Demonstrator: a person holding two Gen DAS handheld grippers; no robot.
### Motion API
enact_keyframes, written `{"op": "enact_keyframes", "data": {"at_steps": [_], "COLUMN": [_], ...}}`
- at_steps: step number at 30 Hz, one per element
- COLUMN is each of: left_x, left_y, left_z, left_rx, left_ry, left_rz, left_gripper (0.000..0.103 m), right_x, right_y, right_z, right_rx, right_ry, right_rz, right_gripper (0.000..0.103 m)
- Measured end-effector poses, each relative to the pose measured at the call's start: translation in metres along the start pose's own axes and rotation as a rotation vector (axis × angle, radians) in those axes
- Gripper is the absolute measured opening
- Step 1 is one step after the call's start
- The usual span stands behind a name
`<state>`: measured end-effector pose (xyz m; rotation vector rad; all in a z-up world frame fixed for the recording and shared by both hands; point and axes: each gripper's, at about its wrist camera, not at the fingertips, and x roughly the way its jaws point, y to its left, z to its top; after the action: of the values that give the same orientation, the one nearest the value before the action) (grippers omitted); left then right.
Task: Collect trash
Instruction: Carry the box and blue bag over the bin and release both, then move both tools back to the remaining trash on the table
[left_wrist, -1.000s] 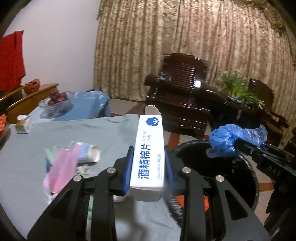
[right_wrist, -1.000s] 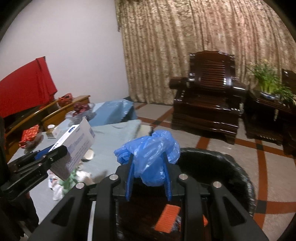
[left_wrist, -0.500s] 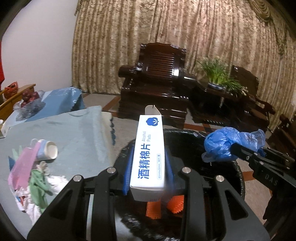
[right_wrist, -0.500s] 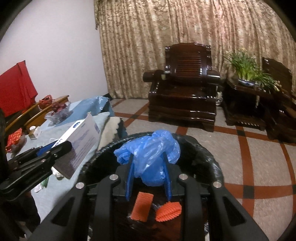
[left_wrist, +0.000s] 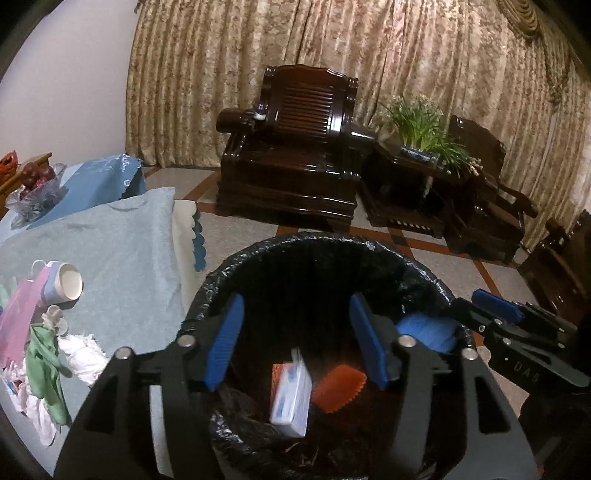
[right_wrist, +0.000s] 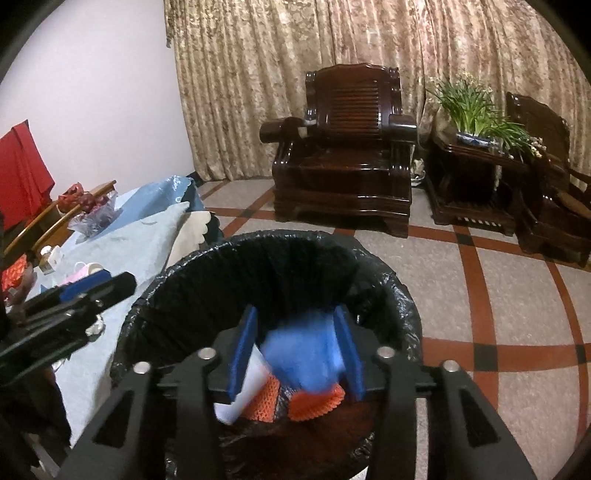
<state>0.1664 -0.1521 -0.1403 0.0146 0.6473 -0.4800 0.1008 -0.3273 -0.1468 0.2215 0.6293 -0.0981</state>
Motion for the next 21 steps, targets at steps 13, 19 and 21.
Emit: {"op": "enact_keyframes", "data": {"at_steps": [13,19,21], "left_x": [-0.062,-0.106,-0.121], "left_y": [0.060,0.102,0.118], "left_z": [0.009,0.004,0.001], "left_rx": [-0.039,-0.077,-0.086], "left_ry": [-0.107,-0.155,-0.167], "left_rz": [0.173,0.287,0.331], "left_gripper": [0.092,0.093,0.093], "right_x": [-0.006,-0.006,-0.005], "right_y": [0.028,0.072,0.094], "right_z": [0.008,0.014,0.016], "right_rx": [0.011,-0.027,-0.057], "right_ry": [-0.054,-0.079,-0.085], "right_rz": [0.052,0.131,0.172], "right_gripper": [0.097,0.097,0.097]}}
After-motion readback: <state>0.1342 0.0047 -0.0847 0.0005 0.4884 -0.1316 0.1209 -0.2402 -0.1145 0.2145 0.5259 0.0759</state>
